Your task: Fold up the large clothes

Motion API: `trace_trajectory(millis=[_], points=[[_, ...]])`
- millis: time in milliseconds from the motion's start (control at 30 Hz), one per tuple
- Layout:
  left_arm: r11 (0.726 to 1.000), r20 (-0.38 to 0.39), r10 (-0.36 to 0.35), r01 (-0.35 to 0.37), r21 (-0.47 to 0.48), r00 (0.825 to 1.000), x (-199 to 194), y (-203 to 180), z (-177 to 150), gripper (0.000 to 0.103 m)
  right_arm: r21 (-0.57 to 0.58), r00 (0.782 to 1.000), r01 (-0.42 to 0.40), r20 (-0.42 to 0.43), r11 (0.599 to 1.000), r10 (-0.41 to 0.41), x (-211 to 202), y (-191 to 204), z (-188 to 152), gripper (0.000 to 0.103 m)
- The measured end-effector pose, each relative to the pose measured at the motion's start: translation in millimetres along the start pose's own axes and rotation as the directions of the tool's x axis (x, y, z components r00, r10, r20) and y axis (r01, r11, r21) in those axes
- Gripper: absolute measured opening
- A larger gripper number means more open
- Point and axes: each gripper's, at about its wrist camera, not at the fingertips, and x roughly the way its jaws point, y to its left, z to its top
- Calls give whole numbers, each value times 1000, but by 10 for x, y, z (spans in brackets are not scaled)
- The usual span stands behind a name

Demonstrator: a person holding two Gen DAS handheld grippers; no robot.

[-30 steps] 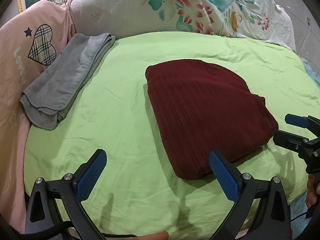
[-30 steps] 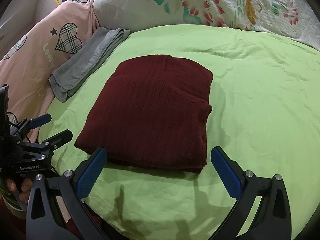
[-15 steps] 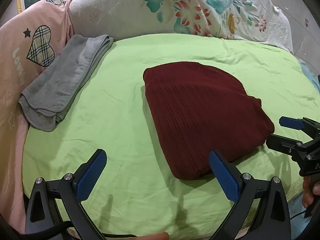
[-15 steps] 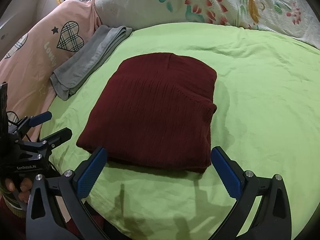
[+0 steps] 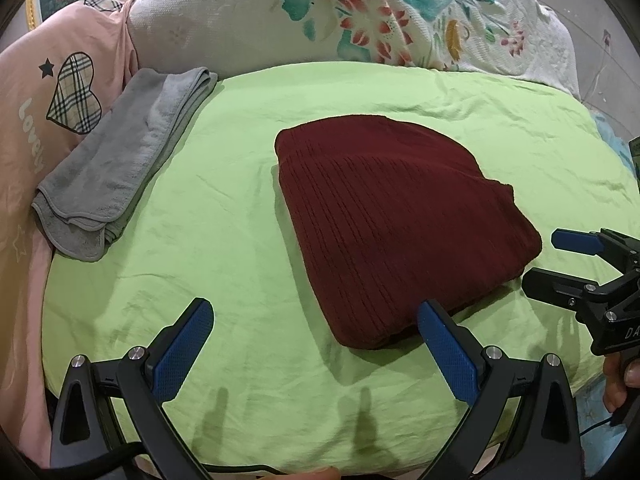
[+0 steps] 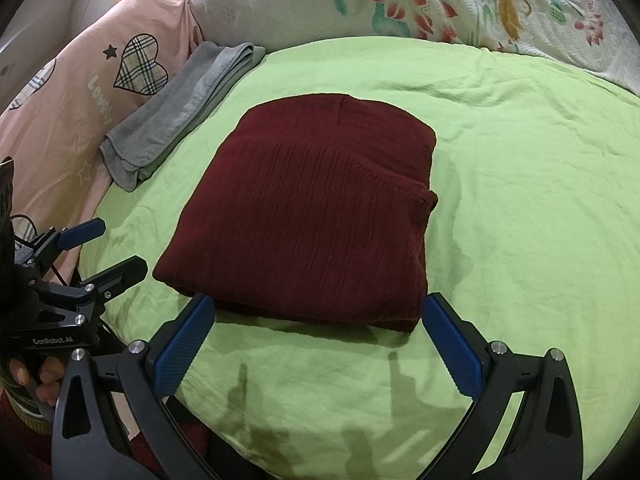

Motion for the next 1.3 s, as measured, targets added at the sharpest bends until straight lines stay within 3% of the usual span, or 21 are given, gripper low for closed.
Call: trace_trajectory(millis=[1300], points=[[1000, 27, -8, 8, -4, 1000, -186, -13, -54, 102, -17, 1000, -9, 5, 1000, 9, -111, 60, -33, 103]])
